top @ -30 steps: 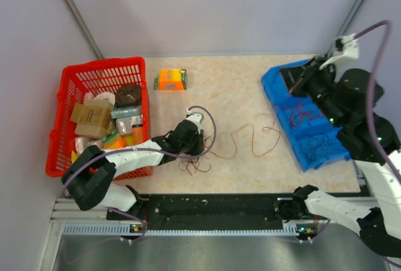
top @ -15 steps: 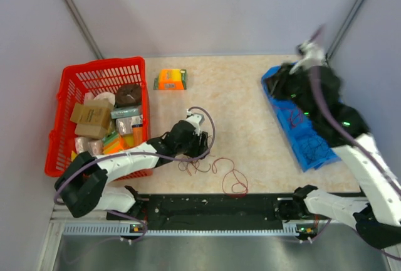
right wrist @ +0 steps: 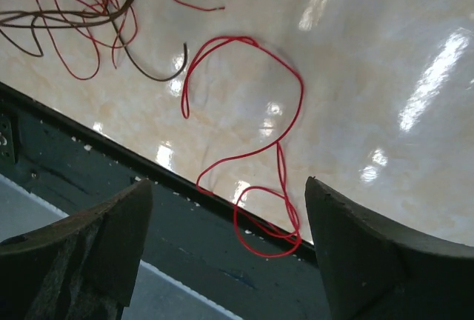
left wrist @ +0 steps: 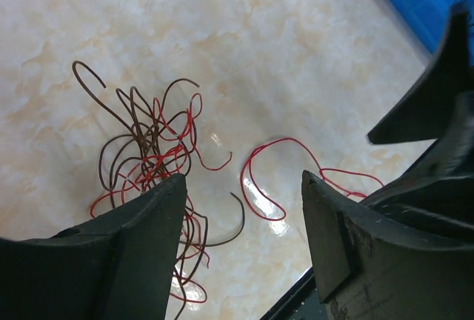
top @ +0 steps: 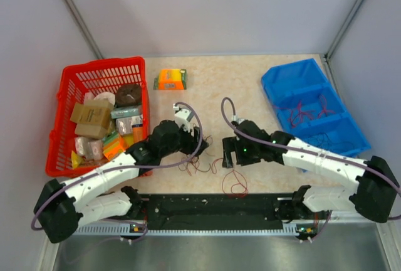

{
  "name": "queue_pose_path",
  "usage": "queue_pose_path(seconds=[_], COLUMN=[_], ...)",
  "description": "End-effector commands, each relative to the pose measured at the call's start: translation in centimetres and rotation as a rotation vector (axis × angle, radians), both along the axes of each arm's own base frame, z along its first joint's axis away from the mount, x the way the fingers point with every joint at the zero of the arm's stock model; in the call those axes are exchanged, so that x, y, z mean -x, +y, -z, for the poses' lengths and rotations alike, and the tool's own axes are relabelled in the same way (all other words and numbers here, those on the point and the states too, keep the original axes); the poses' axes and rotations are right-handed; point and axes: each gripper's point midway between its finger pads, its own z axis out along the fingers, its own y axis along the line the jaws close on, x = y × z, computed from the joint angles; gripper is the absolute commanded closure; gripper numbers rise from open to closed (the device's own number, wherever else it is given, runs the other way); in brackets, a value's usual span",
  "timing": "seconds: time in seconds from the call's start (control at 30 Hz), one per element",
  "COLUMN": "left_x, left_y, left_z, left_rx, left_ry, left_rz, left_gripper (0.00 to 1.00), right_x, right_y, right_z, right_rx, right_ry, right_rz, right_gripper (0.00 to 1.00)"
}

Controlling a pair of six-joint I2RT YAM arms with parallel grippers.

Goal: Untangle the cables

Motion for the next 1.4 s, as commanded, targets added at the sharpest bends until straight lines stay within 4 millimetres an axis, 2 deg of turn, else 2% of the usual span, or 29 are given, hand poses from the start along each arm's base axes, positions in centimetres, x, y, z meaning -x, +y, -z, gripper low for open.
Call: queue_pose_path(seconds=[0.0, 0.13, 0.2, 0.23, 0.33, 0.4, 0.47, 0.5, 0.53, 0.57, 0.63, 0.67, 0.77, 0.83, 0.9, 0.97, 1.0, 1.1, 1.13, 1.2, 1.23, 1.37], left_x=[0.5, 1.2, 1.4, 1.2, 1.5, 1.5, 1.6, 1.5, 1.5, 1.6, 1.5, 1.4, 1.2, 1.1, 1.2, 1.2, 1.3, 1.3, 1.2, 1.3, 1.3, 1.5], left_y=[0.0, 0.4, 0.8, 0.6, 0.6, 0.6, 0.6, 0.7, 0.6, 0.5, 0.4, 0.4, 0.4, 0.3, 0.1, 0.0, 0.0, -0.1, -0.1, -0.2, -0.2, -0.2], left_z=[-3.1, -4.6, -4.5, -5.3, -5.5, -5.5, -5.3, -5.3, -5.3, -5.3, -5.7, -5.7, -5.9, -6.0, -6.1, -6.1, -6.2, -6.1, -6.0, -6.0, -6.1, -6.4], left_rx=[0.105, 0.155, 0.16, 0.187, 0.194, 0.194, 0.188, 0.19, 0.193, 0.196, 0.201, 0.198, 0.193, 0.195, 0.198, 0.198, 0.202, 0.199, 0.198, 0.201, 0.203, 0.207], left_ry=[-0.08, -0.132, -0.136, -0.162, -0.165, -0.16, -0.155, -0.155, -0.152, -0.153, -0.157, -0.158, -0.159, -0.156, -0.151, -0.146, -0.149, -0.143, -0.14, -0.138, -0.139, -0.146], left_rz=[0.02, 0.038, 0.026, 0.026, 0.035, 0.037, 0.035, 0.032, 0.033, 0.038, 0.039, 0.037, 0.029, 0.03, 0.038, 0.04, 0.043, 0.045, 0.043, 0.047, 0.049, 0.057], left_gripper=[0.32, 0.28, 0.27, 0.27, 0.27, 0.27, 0.27, 0.27, 0.27, 0.27, 0.28, 0.28, 0.28, 0.28, 0.28, 0.28, 0.28, 0.28, 0.28, 0.28, 0.28, 0.29], right_x=[0.8, 1.5, 1.5, 1.6, 2.0, 2.2, 2.2, 2.0, 1.8, 1.3, 0.0, -0.9, -4.4, -7.0, -9.5, -12.2, -13.3, -16.3, -17.3, -19.0, -20.1, -23.1], right_y=[2.7, 2.3, 1.7, 1.7, 1.1, 0.4, 0.0, -0.1, -0.1, -0.2, -0.5, -0.7, -2.0, -4.2, -6.7, -10.7, -12.1, -16.9, -18.1, -21.5, -22.4, -26.6], right_z=[2.3, 5.7, 6.8, 7.2, 7.6, 7.6, 7.4, 7.3, 7.0, 6.6, 4.9, 3.6, -1.3, -4.8, -8.7, -12.7, -14.8, -18.8, -19.4, -19.0, -19.0, -15.9], right_rx=[-0.013, 0.101, 0.184, 0.214, 0.277, 0.298, 0.297, 0.297, 0.296, 0.295, 0.273, 0.25, 0.174, 0.136, 0.1, 0.079, 0.06, 0.067, 0.08, 0.112, 0.074, -0.019], right_ry=[0.041, 0.103, 0.11, 0.113, 0.103, 0.091, 0.081, 0.07, 0.052, 0.023, -0.046, -0.089, -0.228, -0.316, -0.405, -0.499, -0.544, -0.657, -0.689, -0.708, -0.715, -0.77], right_rz=[0.07, 0.245, 0.312, 0.314, 0.34, 0.359, 0.353, 0.353, 0.347, 0.349, 0.366, 0.378, 0.427, 0.489, 0.544, 0.643, 0.678, 0.798, 0.828, 0.933, 0.972, 1.079], right_gripper=[0.18, 0.2, 0.2, 0.21, 0.28, 0.37, 0.52, 0.56, 0.65, 0.72, 0.97, 1.0, 1.0, 1.0, 1.0, 1.0, 1.0, 1.0, 1.0, 1.0, 1.0, 1.0])
